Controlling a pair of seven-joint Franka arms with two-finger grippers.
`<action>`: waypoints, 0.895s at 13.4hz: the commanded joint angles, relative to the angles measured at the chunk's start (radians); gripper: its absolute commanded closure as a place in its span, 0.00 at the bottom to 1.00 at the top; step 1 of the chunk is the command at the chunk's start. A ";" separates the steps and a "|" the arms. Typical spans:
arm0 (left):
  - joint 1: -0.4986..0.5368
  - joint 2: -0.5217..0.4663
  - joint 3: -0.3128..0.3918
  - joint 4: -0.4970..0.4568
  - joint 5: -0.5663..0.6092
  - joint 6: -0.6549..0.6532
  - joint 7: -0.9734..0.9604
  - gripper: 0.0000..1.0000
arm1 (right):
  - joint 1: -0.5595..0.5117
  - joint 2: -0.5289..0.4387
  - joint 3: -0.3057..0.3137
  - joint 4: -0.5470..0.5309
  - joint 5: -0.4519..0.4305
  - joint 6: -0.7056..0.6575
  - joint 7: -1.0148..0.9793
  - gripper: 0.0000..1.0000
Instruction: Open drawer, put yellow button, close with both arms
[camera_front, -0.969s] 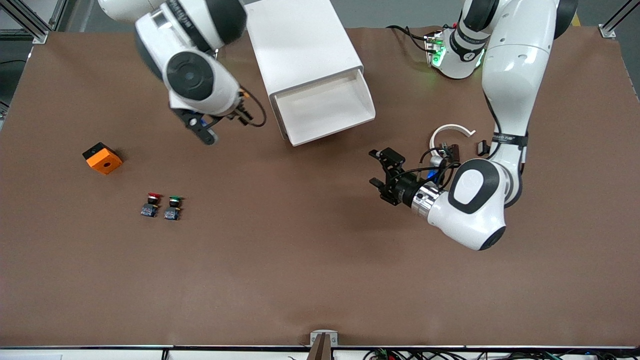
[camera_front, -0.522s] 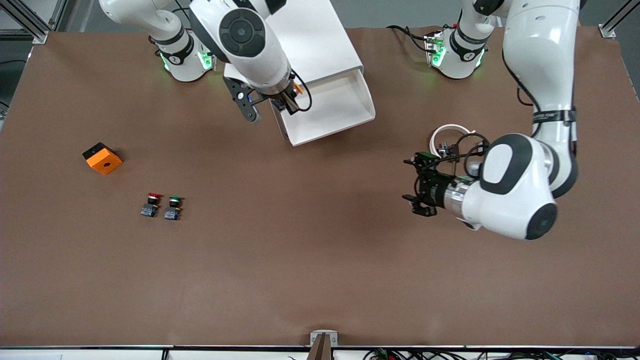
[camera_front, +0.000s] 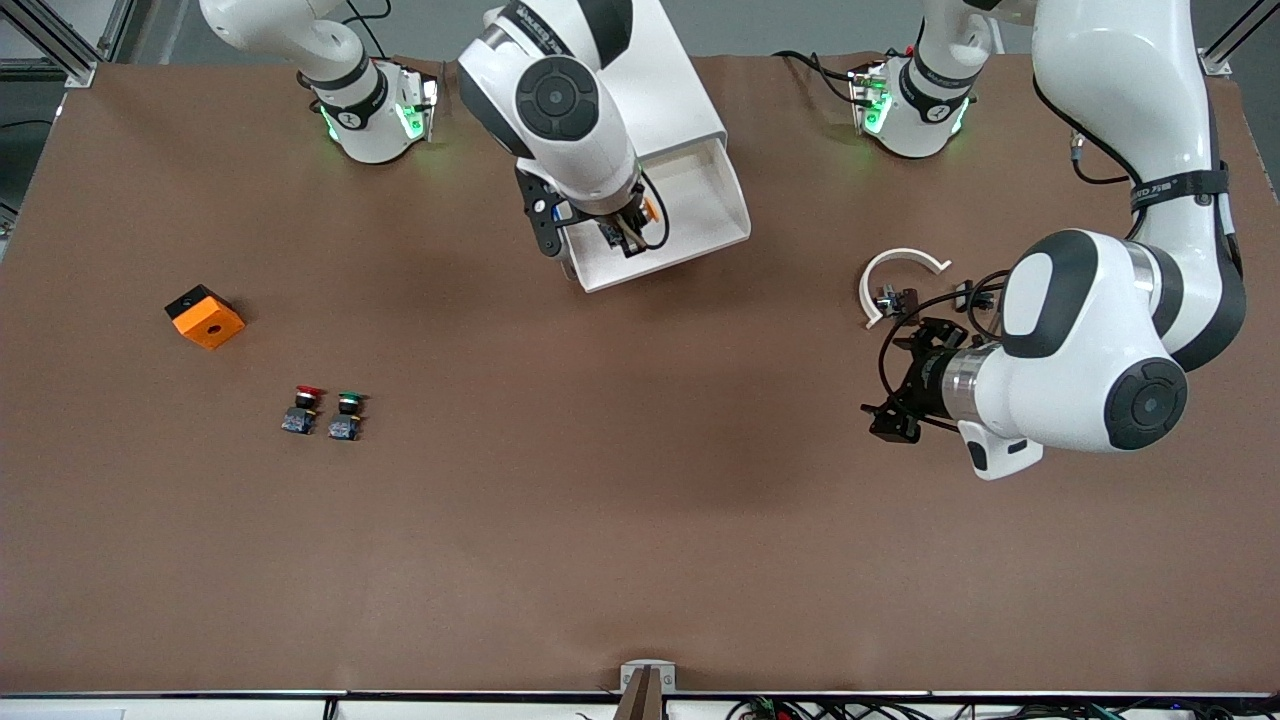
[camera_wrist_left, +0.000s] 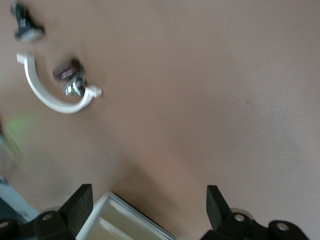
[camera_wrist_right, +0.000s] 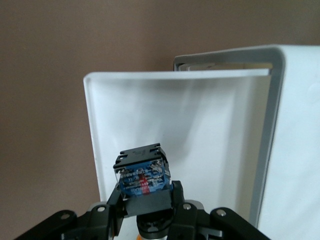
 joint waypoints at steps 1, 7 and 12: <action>-0.009 -0.047 -0.006 -0.039 0.078 0.038 0.227 0.00 | 0.039 0.029 -0.015 0.034 0.017 -0.006 0.027 0.84; -0.032 -0.070 -0.028 -0.077 0.127 0.074 0.416 0.00 | 0.051 0.065 -0.015 0.033 0.020 0.019 0.042 0.81; -0.042 -0.203 -0.057 -0.291 0.153 0.231 0.559 0.00 | 0.054 0.078 -0.015 0.033 0.023 0.023 0.041 0.60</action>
